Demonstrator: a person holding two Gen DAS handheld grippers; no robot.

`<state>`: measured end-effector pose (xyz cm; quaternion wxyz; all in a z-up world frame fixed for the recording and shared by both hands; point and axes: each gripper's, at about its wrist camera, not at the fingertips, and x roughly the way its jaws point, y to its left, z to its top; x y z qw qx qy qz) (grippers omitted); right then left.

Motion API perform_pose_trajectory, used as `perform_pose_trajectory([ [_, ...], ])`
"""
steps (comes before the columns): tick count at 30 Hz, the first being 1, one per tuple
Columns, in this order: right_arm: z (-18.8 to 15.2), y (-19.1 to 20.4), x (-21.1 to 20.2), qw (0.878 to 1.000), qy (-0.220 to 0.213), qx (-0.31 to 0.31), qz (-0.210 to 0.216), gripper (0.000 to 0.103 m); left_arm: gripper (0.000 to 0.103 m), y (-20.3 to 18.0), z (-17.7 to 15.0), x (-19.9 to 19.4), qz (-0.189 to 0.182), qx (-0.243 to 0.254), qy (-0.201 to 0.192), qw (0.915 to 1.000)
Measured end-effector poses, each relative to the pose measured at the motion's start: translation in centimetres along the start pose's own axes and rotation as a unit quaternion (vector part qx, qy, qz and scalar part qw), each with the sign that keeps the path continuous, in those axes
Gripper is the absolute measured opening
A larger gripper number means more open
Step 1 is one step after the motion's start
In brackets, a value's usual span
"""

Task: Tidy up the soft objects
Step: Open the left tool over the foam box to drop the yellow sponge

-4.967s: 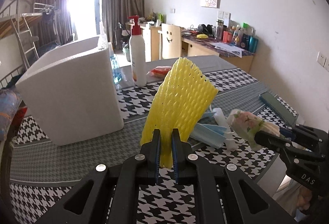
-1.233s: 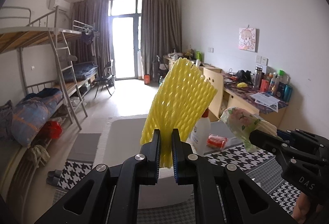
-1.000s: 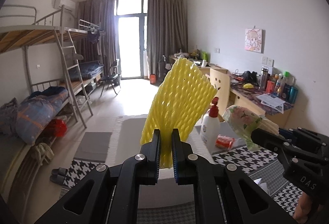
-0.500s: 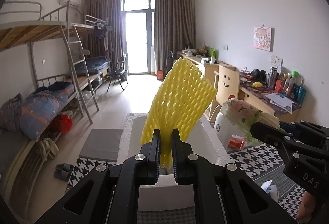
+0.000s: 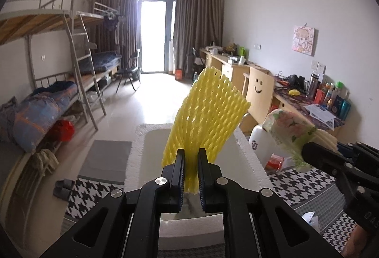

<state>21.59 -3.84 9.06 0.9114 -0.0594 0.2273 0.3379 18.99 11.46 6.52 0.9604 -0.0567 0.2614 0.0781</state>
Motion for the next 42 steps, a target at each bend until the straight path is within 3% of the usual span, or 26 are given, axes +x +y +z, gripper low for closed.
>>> perform_pose_trajectory([
  [6, 0.1, 0.0, 0.1, 1.0, 0.0, 0.002, -0.002, 0.027, 0.012, 0.5, -0.2, 1.2, 0.001, -0.003, 0.02, 0.9998],
  [8, 0.1, -0.1, 0.2, 1.0, 0.002, 0.003, -0.003, 0.027, 0.023, 0.6, -0.3, 1.1, -0.001, -0.003, 0.023, 0.9997],
  [10, 0.1, -0.1, 0.2, 1.0, 0.003, 0.004, -0.002, 0.027, 0.057, 0.7, -0.2, 0.6, 0.01, 0.0, 0.015, 0.9998],
  [12, 0.2, -0.1, 0.2, 1.0, 0.003, 0.002, -0.002, 0.027, 0.079, 0.9, -0.1, 0.0, 0.023, 0.0, -0.001, 0.9997],
  [25, 0.4, 0.5, 0.5, 1.0, 0.007, -0.002, 0.007, 0.027, 0.088, 2.3, -0.2, -1.8, 0.058, -0.008, -0.024, 0.998],
  [32, 0.7, 1.4, 1.2, 1.0, 0.012, -0.01, 0.016, 0.027, 0.099, 3.1, -0.5, -2.5, 0.067, -0.018, -0.03, 0.9971],
  [42, 0.8, 2.3, 2.9, 0.999, 0.024, -0.02, 0.023, 0.027, 0.1, 4.6, -1.1, -3.0, 0.081, -0.037, -0.032, 0.9955],
])
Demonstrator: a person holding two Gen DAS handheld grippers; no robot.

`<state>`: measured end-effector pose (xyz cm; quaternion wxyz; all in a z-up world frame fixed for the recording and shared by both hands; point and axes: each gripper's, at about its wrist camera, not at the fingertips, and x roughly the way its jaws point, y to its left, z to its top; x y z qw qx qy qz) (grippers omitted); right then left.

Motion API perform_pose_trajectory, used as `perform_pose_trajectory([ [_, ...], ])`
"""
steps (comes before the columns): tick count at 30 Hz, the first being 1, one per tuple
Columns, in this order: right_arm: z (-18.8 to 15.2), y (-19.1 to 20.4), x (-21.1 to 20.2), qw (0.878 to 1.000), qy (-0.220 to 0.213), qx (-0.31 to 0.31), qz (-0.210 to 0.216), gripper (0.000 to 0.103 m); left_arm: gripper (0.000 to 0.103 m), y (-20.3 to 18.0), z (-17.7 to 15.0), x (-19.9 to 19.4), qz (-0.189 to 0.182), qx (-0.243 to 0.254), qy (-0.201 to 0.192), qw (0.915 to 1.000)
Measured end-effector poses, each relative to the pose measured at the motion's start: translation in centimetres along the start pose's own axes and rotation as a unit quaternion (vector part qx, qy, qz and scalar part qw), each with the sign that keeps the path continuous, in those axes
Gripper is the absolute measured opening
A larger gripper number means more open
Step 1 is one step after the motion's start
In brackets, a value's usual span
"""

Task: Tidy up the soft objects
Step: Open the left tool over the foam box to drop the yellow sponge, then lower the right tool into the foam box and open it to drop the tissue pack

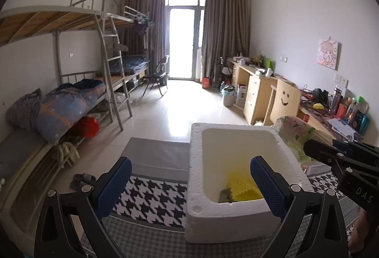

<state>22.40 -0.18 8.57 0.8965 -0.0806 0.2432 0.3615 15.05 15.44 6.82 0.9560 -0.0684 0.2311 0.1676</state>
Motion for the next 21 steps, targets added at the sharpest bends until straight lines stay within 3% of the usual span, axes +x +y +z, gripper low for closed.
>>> perform_pose_trajectory([
  [21, 0.7, 0.2, 3.3, 0.999, 0.033, -0.001, 0.006, 0.027, 0.1, 0.8, -1.3, -0.6, 0.019, 0.006, -0.007, 0.9998],
])
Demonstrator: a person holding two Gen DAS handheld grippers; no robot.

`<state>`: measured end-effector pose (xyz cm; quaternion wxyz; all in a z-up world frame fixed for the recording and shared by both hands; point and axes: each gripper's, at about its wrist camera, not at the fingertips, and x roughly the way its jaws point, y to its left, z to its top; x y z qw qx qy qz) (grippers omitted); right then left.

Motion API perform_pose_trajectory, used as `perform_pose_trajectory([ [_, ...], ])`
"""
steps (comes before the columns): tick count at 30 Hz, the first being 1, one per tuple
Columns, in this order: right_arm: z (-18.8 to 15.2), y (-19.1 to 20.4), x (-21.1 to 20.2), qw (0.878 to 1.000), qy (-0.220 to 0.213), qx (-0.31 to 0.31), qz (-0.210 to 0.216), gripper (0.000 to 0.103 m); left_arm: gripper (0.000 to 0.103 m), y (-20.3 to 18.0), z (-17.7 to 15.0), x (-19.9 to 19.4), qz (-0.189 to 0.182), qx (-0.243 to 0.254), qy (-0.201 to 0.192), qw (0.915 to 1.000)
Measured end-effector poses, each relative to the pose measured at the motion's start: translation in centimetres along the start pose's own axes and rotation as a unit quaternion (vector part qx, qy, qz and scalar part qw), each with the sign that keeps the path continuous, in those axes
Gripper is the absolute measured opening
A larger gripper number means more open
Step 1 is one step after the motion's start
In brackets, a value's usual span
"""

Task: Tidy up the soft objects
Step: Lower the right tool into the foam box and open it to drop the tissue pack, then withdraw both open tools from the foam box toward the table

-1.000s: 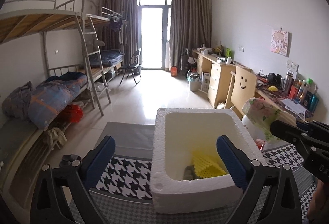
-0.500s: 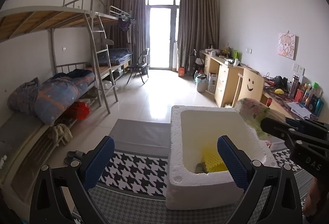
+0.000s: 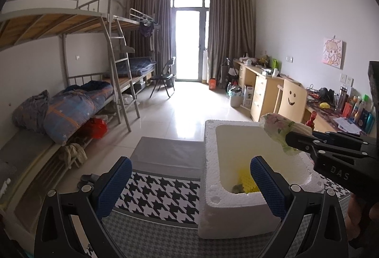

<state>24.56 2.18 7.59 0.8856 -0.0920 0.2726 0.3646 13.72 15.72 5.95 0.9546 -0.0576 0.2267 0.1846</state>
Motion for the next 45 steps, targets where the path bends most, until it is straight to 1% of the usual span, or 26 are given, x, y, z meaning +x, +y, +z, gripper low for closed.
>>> perform_pose_trajectory([
  [5, 0.0, 0.3, 0.8, 1.0, 0.01, 0.004, 0.006, 0.027, 0.1, 0.2, -0.1, 0.0, -0.001, -0.002, 0.001, 1.0],
  [7, 0.0, 0.3, 1.0, 1.0, 0.014, 0.004, 0.006, 0.032, 0.1, 0.3, -0.1, -0.1, -0.005, -0.005, 0.003, 1.0],
  [8, 0.0, 0.2, 1.1, 1.0, 0.014, 0.007, 0.006, 0.041, 0.1, 0.5, -0.1, -0.1, -0.009, -0.008, 0.004, 0.9999],
  [9, 0.0, 0.1, 1.0, 1.0, 0.012, 0.011, 0.008, 0.057, 0.1, 0.6, -0.2, -0.1, -0.01, -0.011, 0.005, 0.9999],
  [11, -0.1, 0.0, 0.7, 1.0, 0.005, 0.013, 0.014, 0.071, 0.1, 0.7, -0.1, -0.1, -0.007, -0.011, 0.004, 0.9999],
  [22, -0.3, 0.0, -0.5, 1.0, -0.002, 0.011, 0.014, 0.073, 0.1, 0.6, 0.4, -0.6, 0.0, 0.0, 0.001, 1.0],
  [23, -0.3, 0.0, -0.9, 1.0, -0.007, 0.011, 0.012, 0.076, 0.1, 0.6, 0.5, -0.6, 0.0, 0.0, 0.001, 1.0],
  [24, -0.3, 0.0, -0.9, 1.0, -0.009, 0.01, 0.012, 0.082, 0.1, 0.6, 0.5, -0.7, -0.002, -0.001, 0.0, 1.0],
  [25, -0.3, 0.1, -1.2, 1.0, -0.012, 0.008, 0.011, 0.085, 0.1, 0.5, 0.6, -0.7, -0.002, -0.001, -0.002, 1.0],
  [30, -0.5, 0.1, -2.3, 1.0, -0.026, 0.007, 0.01, 0.091, 0.1, 0.0, 0.6, -1.3, 0.0, 0.0, -0.006, 1.0],
  [38, -0.8, -0.3, -3.3, 0.999, -0.035, 0.01, 0.009, 0.092, 0.1, -0.8, 0.7, -2.1, 0.0, 0.008, -0.013, 0.9999],
  [45, -1.2, -0.6, -4.5, 0.999, -0.043, 0.012, 0.008, 0.092, 0.1, -1.4, 0.5, -2.9, -0.008, 0.013, -0.017, 0.9997],
])
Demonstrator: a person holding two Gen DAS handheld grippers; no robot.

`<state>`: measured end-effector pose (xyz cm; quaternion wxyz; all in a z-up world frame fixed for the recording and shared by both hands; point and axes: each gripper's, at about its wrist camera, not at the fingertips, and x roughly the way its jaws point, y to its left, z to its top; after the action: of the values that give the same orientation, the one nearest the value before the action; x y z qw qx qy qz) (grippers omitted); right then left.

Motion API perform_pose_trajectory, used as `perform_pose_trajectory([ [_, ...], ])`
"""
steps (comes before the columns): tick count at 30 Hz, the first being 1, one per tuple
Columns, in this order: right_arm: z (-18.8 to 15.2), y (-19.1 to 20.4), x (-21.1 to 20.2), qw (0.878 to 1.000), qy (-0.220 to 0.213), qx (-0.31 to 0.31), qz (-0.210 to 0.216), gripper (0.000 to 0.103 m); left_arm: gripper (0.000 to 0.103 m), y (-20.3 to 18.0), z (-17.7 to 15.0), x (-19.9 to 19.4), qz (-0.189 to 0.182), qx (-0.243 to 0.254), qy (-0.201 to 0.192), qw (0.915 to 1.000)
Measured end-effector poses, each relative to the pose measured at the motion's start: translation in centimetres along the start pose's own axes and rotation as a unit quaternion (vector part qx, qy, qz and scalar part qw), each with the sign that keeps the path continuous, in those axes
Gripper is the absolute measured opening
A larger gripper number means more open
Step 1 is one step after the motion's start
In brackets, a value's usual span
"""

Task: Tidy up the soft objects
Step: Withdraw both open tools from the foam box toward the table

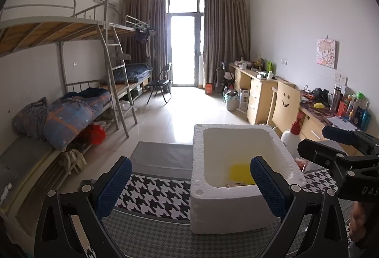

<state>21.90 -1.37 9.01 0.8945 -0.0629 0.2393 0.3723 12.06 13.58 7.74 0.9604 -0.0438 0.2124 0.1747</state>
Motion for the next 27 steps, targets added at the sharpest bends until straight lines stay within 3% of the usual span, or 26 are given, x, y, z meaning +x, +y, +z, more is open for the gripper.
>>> perform_pose_trajectory([
  [27, -2.3, 0.0, -5.0, 0.999, -0.033, 0.008, -0.013, 0.092, 0.1, -2.4, -0.6, -3.6, -0.027, 0.019, -0.02, 0.9992],
])
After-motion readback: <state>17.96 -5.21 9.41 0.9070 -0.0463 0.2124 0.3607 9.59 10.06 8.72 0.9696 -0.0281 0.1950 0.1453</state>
